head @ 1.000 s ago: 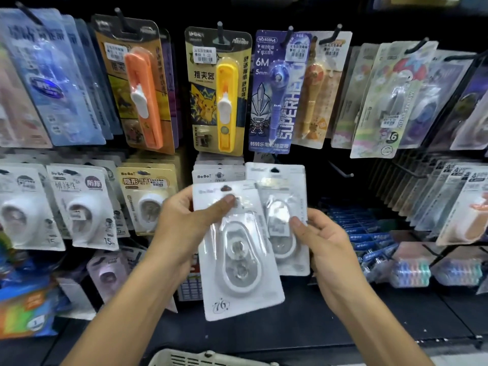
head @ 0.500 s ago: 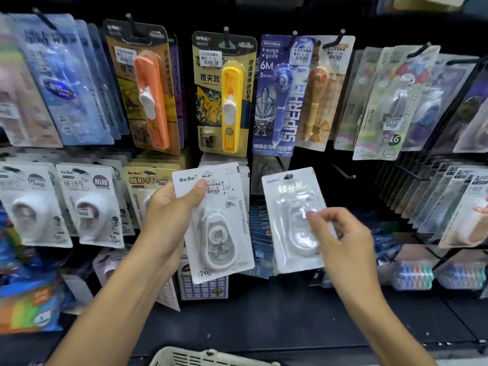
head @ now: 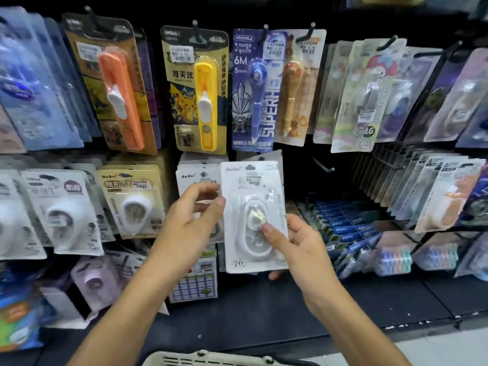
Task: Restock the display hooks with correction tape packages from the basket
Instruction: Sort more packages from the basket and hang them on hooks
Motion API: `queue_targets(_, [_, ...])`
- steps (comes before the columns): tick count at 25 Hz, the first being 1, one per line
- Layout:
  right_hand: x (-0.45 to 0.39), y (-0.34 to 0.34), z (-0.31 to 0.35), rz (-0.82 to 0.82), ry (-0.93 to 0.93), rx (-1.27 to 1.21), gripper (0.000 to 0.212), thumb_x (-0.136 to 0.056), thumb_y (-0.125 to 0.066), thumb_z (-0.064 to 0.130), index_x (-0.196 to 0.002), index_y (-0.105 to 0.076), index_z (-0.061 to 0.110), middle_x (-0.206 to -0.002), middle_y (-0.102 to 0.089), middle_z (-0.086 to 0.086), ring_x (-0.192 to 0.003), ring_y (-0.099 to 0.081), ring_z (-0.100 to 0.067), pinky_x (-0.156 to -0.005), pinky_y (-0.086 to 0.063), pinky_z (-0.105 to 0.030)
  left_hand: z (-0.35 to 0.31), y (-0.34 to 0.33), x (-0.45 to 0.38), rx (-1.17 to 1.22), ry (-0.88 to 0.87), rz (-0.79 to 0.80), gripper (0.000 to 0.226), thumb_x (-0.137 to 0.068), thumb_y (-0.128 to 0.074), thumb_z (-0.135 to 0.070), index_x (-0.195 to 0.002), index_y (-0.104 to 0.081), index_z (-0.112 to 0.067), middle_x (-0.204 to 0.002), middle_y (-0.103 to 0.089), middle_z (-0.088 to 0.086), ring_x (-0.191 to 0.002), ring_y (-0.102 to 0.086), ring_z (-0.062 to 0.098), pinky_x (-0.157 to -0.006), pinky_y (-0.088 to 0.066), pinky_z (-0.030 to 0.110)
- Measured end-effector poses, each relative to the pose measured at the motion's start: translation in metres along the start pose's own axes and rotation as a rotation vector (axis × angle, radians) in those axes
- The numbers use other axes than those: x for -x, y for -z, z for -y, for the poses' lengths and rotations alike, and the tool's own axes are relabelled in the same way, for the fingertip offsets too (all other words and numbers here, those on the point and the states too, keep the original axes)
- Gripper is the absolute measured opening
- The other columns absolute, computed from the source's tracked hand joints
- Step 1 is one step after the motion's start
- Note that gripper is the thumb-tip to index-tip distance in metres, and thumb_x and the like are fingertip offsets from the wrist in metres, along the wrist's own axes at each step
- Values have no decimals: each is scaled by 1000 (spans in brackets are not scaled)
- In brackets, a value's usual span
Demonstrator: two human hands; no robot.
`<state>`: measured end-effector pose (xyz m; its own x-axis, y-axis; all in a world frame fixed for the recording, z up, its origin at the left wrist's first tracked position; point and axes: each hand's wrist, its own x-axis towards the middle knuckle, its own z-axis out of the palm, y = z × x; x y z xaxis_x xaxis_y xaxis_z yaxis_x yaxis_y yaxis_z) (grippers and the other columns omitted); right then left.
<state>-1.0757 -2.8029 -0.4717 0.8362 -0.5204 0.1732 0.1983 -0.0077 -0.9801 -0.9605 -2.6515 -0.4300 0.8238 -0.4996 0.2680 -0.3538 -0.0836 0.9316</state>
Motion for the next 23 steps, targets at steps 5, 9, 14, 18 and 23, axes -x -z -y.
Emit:
queue_targets(5, [-2,23,3,-344,63,140,10,-93,-70,37,-89,-72,28,-84,-77,4,-67,-71,-9,-51,-47,-14,25,16,-4,-766,-74,110,67,-100,-55,-43,-159,-26,-33,-169,-3,-16,-156,-2,11,-126,-7,40])
queue_targets(9, [3,21,2,-319,30,61,9,-94,-69,32,-91,-77,35,-89,-79,1,-74,-73,-13,-58,-50,-20,35,15,-5,-899,-32,166,73,-101,-51,-48,-161,-12,-36,-167,17,-16,-156,11,14,-127,-1,49])
queue_targets(14, [0,30,2,-232,-99,-28,30,-93,-70,18,-121,-71,30,-96,-78,6,-60,-68,-11,-47,-49,-19,40,11,-6,-991,-64,191,77,-101,-45,-51,-162,-3,-31,-164,25,-16,-155,16,12,-125,2,48])
queue_targets(18, [-7,31,-14,-178,-235,-214,78,-92,-67,3,-155,-32,32,-150,-44,6,-125,-59,-16,-101,-53,-35,40,9,0,-963,-107,200,77,-102,-46,-49,-163,-2,-30,-165,25,-14,-155,17,11,-125,2,46])
queue_targets(23, [15,-6,-63,74,-476,211,21,-97,-63,11,-116,-62,20,-119,-70,-6,-80,-74,-17,-70,-61,-30,53,23,38,-930,-95,304,75,-101,-55,-37,-162,-13,-24,-171,-6,-2,-157,-6,17,-125,-9,35])
